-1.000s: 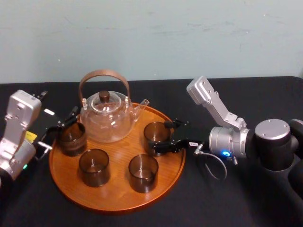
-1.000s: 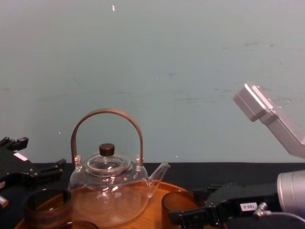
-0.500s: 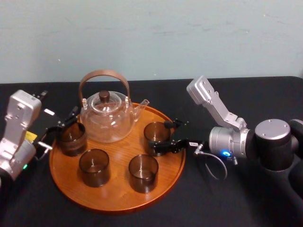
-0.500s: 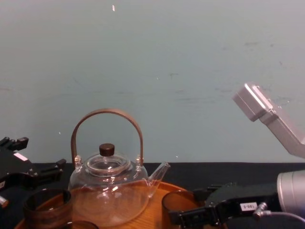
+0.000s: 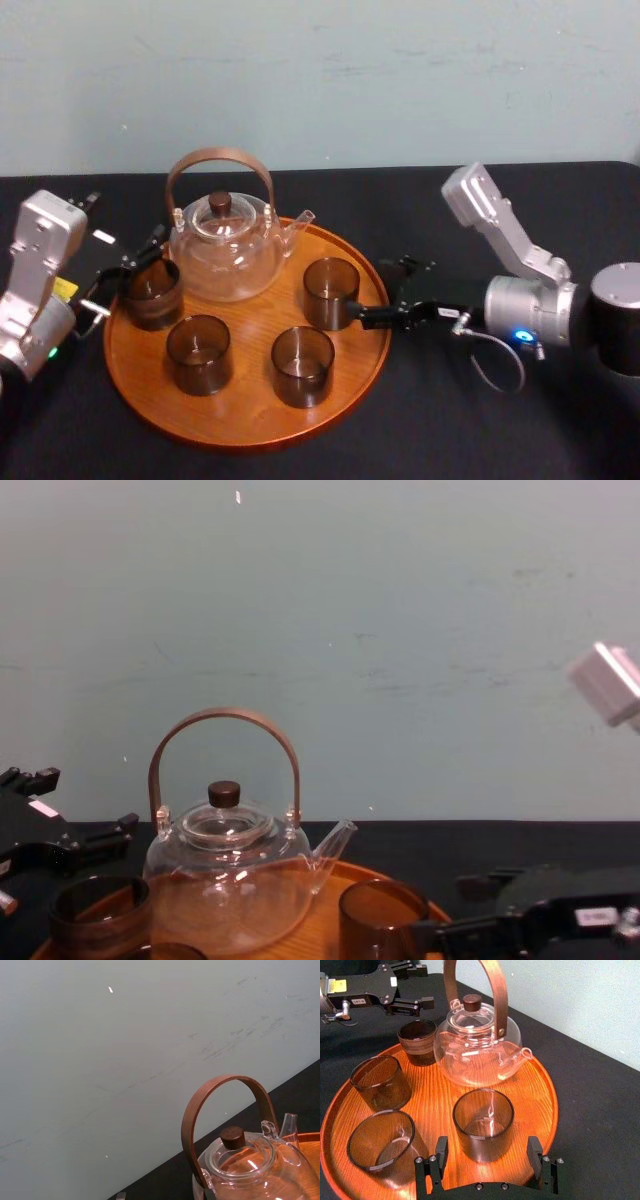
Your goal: Pick up the glass from the table and place it on the tray.
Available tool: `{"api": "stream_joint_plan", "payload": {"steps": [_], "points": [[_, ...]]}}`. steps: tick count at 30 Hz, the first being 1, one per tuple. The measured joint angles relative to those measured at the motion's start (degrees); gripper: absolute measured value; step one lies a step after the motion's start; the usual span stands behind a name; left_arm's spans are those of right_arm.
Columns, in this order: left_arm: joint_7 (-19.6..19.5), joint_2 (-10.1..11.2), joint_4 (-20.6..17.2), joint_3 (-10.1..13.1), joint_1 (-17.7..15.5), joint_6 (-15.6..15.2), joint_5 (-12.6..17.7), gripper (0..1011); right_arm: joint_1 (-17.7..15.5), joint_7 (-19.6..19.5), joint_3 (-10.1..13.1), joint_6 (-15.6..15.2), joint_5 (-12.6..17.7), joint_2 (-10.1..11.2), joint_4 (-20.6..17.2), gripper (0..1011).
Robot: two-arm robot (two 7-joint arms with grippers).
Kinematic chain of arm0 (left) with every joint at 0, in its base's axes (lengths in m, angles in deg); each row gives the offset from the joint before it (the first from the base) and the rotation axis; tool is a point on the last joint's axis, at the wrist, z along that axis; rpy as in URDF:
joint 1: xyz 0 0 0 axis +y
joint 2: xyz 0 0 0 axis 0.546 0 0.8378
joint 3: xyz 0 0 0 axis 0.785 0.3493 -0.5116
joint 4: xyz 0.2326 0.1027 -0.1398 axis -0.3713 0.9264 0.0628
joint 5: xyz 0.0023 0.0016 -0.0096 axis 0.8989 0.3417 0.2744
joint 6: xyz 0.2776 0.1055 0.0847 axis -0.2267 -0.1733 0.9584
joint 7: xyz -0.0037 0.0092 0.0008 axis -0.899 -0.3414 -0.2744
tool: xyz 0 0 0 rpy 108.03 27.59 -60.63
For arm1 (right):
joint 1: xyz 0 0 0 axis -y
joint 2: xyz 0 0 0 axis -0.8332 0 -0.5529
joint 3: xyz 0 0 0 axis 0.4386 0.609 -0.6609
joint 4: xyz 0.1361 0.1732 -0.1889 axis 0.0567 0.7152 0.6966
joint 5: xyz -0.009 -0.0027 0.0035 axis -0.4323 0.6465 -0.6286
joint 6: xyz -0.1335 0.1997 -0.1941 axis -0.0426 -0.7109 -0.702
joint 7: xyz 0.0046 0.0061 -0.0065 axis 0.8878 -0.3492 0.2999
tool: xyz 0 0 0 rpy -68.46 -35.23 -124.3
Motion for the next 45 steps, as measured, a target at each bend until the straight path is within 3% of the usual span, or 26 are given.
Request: {"api": "stream_joint_plan", "payload": {"steps": [8, 14, 17, 23, 29, 37, 45], "points": [[0.00, 0.00, 0.00, 0.00, 0.00, 0.00, 0.00, 1001, -4.41, -0.51, 3.38, 0.98, 2.81, 5.25, -6.30, 1002], [0.00, 0.00, 0.00, 0.00, 0.00, 0.00, 0.00, 1002, -7.33, -1.68, 6.11, 2.85, 4.75, 8.00, -9.77, 1002], [0.00, 0.00, 0.00, 0.00, 0.00, 0.00, 0.00, 1001, -8.52, -3.15, 7.50, 3.76, 5.45, 8.33, -10.60, 1002], [0.00, 0.00, 0.00, 0.00, 0.00, 0.00, 0.00, 1001, -12.40, -10.26, 12.29, 7.36, 6.47, 6.90, -11.95, 1002], [0.00, 0.00, 0.00, 0.00, 0.00, 0.00, 0.00, 1001, -16.07, -17.00, 16.90, 12.73, 6.17, 3.19, -11.36, 1002], [0.00, 0.00, 0.00, 0.00, 0.00, 0.00, 0.00, 1002, -17.32, -20.56, 18.59, 16.02, 4.03, 0.03, -8.83, 1002], [0.00, 0.00, 0.00, 0.00, 0.00, 0.00, 0.00, 1002, -17.01, -20.90, 18.71, 18.25, 2.01, -2.53, -4.83, 1002]]}}
